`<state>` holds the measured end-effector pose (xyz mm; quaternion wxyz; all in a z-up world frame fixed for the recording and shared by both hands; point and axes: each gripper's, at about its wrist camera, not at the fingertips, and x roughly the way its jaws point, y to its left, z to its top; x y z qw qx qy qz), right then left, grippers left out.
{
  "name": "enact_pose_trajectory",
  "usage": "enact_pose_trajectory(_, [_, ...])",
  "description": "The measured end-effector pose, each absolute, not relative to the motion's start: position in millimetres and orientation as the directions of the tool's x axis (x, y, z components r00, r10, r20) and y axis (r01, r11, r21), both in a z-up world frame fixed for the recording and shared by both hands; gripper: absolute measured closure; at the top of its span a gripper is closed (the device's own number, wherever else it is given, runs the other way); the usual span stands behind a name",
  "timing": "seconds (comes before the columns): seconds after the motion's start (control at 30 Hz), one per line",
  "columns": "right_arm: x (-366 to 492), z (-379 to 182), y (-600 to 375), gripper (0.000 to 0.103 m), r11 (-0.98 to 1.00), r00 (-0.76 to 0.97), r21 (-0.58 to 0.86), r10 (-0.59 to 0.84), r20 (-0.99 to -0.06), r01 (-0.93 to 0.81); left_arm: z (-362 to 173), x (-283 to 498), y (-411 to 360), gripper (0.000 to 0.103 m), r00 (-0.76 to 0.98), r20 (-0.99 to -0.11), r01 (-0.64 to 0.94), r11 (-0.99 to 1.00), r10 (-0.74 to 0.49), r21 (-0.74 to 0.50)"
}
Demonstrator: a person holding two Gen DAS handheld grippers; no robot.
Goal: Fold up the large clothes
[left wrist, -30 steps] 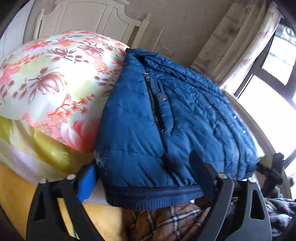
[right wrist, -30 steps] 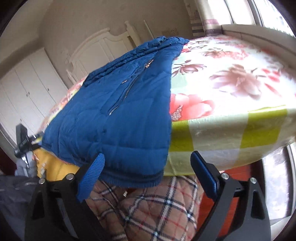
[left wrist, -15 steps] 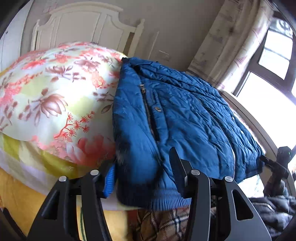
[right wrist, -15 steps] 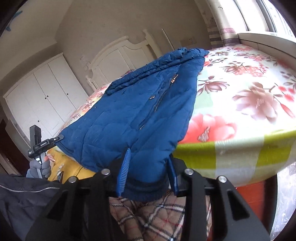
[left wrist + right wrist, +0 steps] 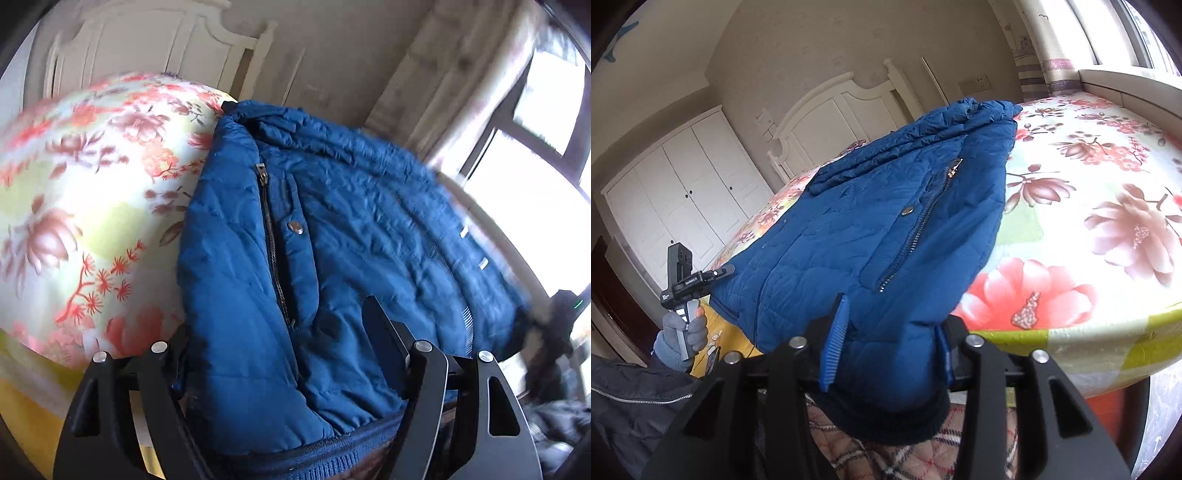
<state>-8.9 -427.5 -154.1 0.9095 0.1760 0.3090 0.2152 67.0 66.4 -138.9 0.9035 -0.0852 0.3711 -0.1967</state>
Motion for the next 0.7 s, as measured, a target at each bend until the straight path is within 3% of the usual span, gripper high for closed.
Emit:
enact_pose_trajectory(0.07, [-10, -152, -424, 0.074, 0.881, 0.728, 0.402, 0.445, -0.522, -0.251, -138, 63, 65, 0.070, 0.642, -0.658, 0.276, 0.919, -0.394, -0.281])
enact_pose_trajectory(0.17, [-16, -152, -425, 0.087, 0.880, 0.727, 0.415, 0.441, -0.526, -0.233, -136, 52, 88, 0.090, 0.624, -0.621, 0.270, 0.876, -0.475, -0.399])
enact_pose_trajectory(0.3, [-37, -143, -442, 0.090, 0.844, 0.754, 0.492, 0.464, -0.465, -0.216, -119, 15, 100, 0.092, 0.609, -0.547, 0.321, 0.810, -0.574, -0.491])
enact_pose_trajectory(0.5, [-103, -96, -473, 0.090, 0.711, 0.777, 0.631, 0.572, -0.264, -0.309, -64, -34, 125, 0.092, 0.594, -0.246, 0.446, 0.568, -0.766, -0.691])
enact_pose_trajectory(0.63, [-109, -48, -474, 0.090, 0.685, 0.811, 0.628, 0.567, -0.143, -0.369, -35, 4, 142, 0.091, 0.590, -0.042, 0.443, 0.367, -0.806, -0.818])
enact_pose_trajectory(0.7, [-80, -27, -479, 0.090, 0.692, 0.829, 0.634, 0.542, -0.140, -0.345, -23, 52, 139, 0.091, 0.601, -0.030, 0.406, 0.338, -0.798, -0.849])
